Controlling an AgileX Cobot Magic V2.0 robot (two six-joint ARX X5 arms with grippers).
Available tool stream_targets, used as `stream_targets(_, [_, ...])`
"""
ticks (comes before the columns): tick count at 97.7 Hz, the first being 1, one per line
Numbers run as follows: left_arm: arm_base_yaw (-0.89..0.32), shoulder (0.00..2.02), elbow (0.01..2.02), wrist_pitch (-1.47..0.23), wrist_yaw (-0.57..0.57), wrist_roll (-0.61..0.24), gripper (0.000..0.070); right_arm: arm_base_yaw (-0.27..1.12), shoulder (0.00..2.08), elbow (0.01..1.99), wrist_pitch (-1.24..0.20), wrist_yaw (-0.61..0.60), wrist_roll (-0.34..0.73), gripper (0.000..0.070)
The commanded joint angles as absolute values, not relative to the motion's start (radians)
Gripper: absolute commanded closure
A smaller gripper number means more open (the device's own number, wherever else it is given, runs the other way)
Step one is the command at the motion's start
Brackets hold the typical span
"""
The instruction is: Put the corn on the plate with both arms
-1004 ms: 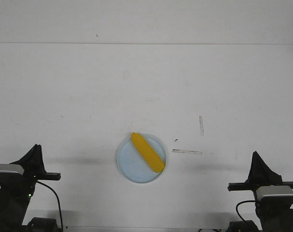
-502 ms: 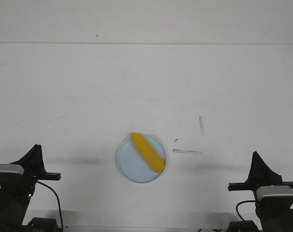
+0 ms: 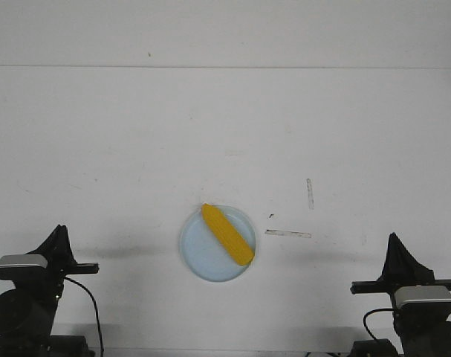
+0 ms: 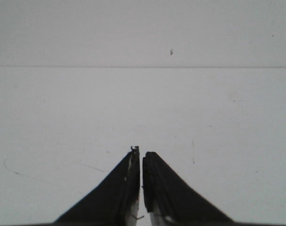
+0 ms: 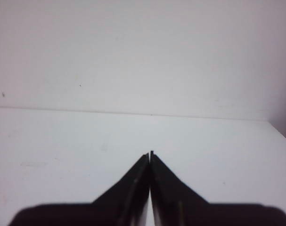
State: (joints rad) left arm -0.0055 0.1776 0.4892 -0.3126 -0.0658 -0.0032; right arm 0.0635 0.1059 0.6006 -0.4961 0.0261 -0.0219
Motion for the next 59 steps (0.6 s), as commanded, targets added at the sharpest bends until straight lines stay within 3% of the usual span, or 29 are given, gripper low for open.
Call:
stream_targets(1, [0.009, 0.147, 0.428, -0.263, -0.046, -0.012, 0.07, 0.064, 0.103, 0.609, -0.486, 0.026, -0.024, 0.0698])
stream_targets(26, [0.028, 0.016, 0.159, -0.142, 0.001, -0.01, 0.07, 0.064, 0.103, 0.609, -0.486, 0.026, -0.024, 0.0699])
stream_targets(39, [0.027, 0.003, 0.017, 0.015, 0.001, -0.012, 0.07, 0.064, 0.103, 0.609, -0.485, 0.026, -0.024, 0.0698])
stream_targets(59, [0.027, 0.003, 0.013, 0.002, 0.001, -0.012, 0.07, 0.064, 0.103, 0.609, -0.467, 0.025, -0.024, 0.0698])
